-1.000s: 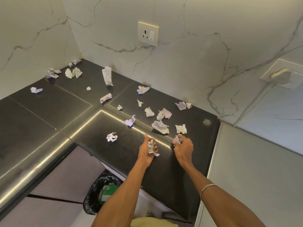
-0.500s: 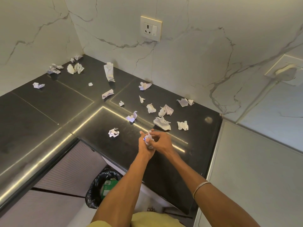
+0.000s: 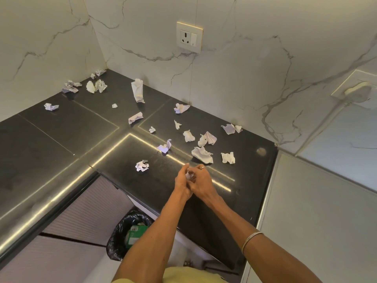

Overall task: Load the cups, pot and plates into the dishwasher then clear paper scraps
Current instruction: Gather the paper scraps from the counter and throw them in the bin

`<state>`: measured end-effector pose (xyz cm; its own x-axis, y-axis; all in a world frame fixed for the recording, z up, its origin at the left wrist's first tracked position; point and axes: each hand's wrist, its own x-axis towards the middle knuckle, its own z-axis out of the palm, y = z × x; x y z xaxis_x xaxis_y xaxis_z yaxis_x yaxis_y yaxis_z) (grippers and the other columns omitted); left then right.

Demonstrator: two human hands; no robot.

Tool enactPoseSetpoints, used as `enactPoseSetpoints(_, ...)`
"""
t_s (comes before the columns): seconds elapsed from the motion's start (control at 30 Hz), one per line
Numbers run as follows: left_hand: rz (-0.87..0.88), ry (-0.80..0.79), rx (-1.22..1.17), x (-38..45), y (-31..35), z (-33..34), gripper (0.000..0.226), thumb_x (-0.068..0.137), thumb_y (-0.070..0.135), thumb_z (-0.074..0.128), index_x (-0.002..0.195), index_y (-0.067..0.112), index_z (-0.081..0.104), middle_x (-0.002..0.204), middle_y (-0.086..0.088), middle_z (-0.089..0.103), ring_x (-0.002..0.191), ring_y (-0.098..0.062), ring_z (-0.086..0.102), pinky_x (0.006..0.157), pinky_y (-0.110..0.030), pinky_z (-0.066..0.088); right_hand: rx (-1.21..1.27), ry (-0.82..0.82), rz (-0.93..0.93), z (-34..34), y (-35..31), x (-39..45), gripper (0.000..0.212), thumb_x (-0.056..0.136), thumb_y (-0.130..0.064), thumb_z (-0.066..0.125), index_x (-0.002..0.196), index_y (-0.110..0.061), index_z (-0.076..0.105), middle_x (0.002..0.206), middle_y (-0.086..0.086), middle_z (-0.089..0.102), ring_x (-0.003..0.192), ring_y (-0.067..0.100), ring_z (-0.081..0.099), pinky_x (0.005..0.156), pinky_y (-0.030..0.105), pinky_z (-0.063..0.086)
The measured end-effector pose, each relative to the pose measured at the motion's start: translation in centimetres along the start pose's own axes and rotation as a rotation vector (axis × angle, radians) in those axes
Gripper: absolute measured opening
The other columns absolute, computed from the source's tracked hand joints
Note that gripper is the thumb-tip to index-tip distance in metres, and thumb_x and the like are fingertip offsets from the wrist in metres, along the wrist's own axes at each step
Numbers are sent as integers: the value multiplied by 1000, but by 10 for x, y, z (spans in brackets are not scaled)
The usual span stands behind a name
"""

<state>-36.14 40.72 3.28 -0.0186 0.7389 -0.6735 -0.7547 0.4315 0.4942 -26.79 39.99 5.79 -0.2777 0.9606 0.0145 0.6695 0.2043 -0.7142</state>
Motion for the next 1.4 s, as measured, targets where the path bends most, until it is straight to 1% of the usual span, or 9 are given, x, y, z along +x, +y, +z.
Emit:
enactPoseSetpoints(0.17,-22,-43,-102,1,14,7,27,97,27,54,87,6,67,75,-11,68,64,-21,69,60,-31,59,259,4,14,-13,-6,11,45,79,-12,70,122,-24,63,101,-6,69,83,4,68,74,19,56)
enactPoseSetpoints(0.33,-66,-115,-222,1,25,-9,22,90,23,60,70,14,55,64,-1,57,42,-10,51,34,-18,35,66,366,21,-28,1,36,40,83,-9,63,121,-24,63,109,-1,63,96,14,61,75,24,52)
enactPoseSetpoints(0.47,-43,-141,-212,0,28,-21,28,95,27,57,69,17,54,67,0,57,43,-9,50,35,-17,32,-87,146,80,-32,23,62,65,71,-16,68,133,-33,54,141,5,48,123,28,48,97,37,46)
enactPoseSetpoints(0.57,-24,-138,-245,-4,26,-20,29,96,29,57,69,17,55,70,0,57,45,-9,50,36,-17,32,-194,-32,139,-26,30,71,71,75,-21,69,142,-33,48,150,6,43,135,30,42,103,43,43)
enactPoseSetpoints(0.83,59,-77,-256,-5,20,-20,23,95,28,59,75,17,56,75,-3,59,54,-12,52,40,-21,39,-190,110,197,-22,37,57,39,89,-8,62,127,-18,66,114,10,68,99,29,64,81,34,50)
enactPoseSetpoints(1.03,31,-42,-242,-5,24,-19,21,96,27,58,78,16,58,77,-4,61,57,-12,53,42,-21,41,98,177,398,-29,31,35,39,90,-4,65,129,-6,62,123,11,68,91,17,63,77,20,44)
enactPoseSetpoints(1.13,33,-22,-239,-4,26,-14,19,97,27,56,85,14,61,82,-5,64,59,-14,58,46,-24,46,179,224,304,-24,19,33,40,88,-13,71,127,-9,65,123,9,68,102,19,66,82,20,47)
enactPoseSetpoints(1.27,12,-19,-140,2,28,-13,29,97,33,51,105,9,66,100,-12,69,75,-23,69,55,-31,56,133,147,159,-12,-5,29,34,84,-17,75,118,-13,72,105,7,72,83,8,61,72,10,43)
enactPoseSetpoints(1.4,-13,-89,-84,5,30,-24,37,89,46,56,106,14,65,98,-11,67,81,-25,69,64,-34,57,-37,61,62,-1,-14,25,35,86,-18,73,121,-21,71,79,-8,53,64,-2,43,59,5,36)
